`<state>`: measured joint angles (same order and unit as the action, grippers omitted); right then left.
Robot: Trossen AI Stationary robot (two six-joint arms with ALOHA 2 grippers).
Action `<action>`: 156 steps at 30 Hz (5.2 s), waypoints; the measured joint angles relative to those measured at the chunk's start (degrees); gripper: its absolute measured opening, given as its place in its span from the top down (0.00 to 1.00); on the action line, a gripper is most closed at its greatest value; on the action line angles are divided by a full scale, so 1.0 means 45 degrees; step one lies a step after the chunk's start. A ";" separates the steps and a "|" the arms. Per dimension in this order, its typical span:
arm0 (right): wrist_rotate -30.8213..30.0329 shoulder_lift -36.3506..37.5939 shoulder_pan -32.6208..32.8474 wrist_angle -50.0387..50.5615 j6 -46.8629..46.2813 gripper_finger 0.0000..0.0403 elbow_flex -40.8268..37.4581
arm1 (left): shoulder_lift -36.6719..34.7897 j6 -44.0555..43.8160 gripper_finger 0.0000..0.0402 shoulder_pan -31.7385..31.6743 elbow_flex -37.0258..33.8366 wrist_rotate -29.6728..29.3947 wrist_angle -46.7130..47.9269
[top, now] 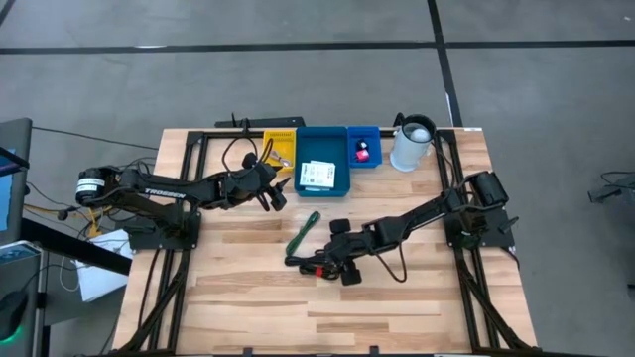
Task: Pick and place items into bin
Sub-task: Put the top black charger cable into the yellow bin
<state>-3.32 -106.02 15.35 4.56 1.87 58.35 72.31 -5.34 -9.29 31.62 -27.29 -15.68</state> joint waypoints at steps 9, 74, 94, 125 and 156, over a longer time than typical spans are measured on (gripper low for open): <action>0.0210 0.0000 -0.0042 -0.0218 0.0061 0.48 0.0000 | 0.0000 0.0000 0.52 -0.0002 0.0000 0.0002 -0.0005; 0.0205 0.2580 -0.1214 0.1267 0.1823 0.80 -0.0340 | 0.0005 -0.0230 0.52 -0.0002 0.0002 0.2937 -0.0455; 0.0054 0.4274 -0.1083 0.1115 0.4059 0.80 -0.0340 | 0.0005 0.2403 0.52 0.0411 0.0005 0.9141 -0.1069; 0.0047 0.4114 -0.2089 0.0596 0.4250 0.80 -0.0340 | 0.0010 0.4017 0.54 0.2004 0.0005 0.8736 -0.2582; 0.0192 0.4104 -0.2074 0.0237 0.3170 0.78 -0.0369 | -0.0015 0.4090 0.91 0.2000 0.0005 0.8252 -0.2103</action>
<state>-2.46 -87.55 6.02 5.63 16.13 56.69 72.25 13.06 -0.30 31.64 9.85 -25.15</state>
